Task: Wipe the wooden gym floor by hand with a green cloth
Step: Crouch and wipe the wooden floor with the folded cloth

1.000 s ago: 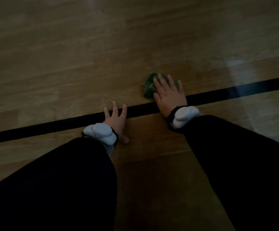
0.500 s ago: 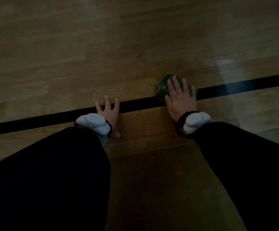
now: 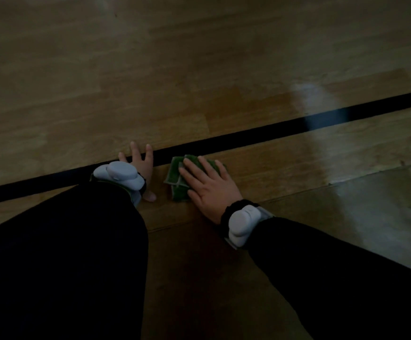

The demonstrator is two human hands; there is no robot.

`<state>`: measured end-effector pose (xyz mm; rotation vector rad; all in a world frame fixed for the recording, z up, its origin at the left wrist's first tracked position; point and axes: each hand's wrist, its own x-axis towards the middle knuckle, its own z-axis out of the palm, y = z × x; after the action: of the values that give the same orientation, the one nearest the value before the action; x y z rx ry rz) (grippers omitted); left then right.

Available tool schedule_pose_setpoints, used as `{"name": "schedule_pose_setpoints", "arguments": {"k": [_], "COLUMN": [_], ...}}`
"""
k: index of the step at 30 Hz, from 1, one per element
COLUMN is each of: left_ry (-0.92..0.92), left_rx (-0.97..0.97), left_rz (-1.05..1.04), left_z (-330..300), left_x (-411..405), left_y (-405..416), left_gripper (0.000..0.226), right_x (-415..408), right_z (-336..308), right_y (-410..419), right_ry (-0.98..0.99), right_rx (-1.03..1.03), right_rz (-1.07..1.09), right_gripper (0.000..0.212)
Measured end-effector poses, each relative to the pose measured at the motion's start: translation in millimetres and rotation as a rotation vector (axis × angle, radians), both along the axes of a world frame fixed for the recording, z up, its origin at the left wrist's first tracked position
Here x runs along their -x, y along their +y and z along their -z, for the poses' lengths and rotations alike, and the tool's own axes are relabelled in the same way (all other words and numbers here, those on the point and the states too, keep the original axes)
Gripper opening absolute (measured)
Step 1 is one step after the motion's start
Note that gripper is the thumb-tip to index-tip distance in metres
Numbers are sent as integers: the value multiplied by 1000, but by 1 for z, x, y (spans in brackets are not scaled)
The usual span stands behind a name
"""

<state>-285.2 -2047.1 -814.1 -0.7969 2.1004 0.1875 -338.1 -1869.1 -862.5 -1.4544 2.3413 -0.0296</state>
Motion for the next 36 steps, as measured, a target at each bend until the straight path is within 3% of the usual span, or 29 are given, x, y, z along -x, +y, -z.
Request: {"name": "schedule_pose_setpoints", "arguments": {"k": [3, 5, 7, 8, 11, 18, 27, 32, 36], "left_ry": [21, 17, -15, -13, 55, 45, 47, 198, 198], "left_rx": [-4, -16, -35, -36, -10, -1, -27, -16, -96], "left_rz": [14, 28, 28, 24, 23, 50, 58, 70, 37], "left_z": [2, 1, -1, -1, 7, 13, 10, 18, 14], "left_x": [-2, -3, -4, -4, -6, -7, -6, -21, -57], "left_y": [-5, -4, -4, -4, -9, -12, -14, -16, -32], "left_gripper": [131, 147, 179, 182, 138, 132, 133, 100, 118], "right_x": [14, 30, 50, 61, 92, 104, 8, -49, -48], "right_z": [2, 3, 5, 5, 6, 10, -5, -2, 4], "right_y": [9, 19, 29, 35, 55, 59, 17, -7, -7], "right_ry": [13, 25, 47, 56, 88, 130, 30, -26, 7], "right_rx": [-13, -26, -37, -43, -45, -26, -56, -9, -9], "right_rz": [66, 151, 238, 288, 437, 630, 238, -55, -51], "right_gripper": [56, 56, 56, 56, 56, 57, 60, 59, 59]}}
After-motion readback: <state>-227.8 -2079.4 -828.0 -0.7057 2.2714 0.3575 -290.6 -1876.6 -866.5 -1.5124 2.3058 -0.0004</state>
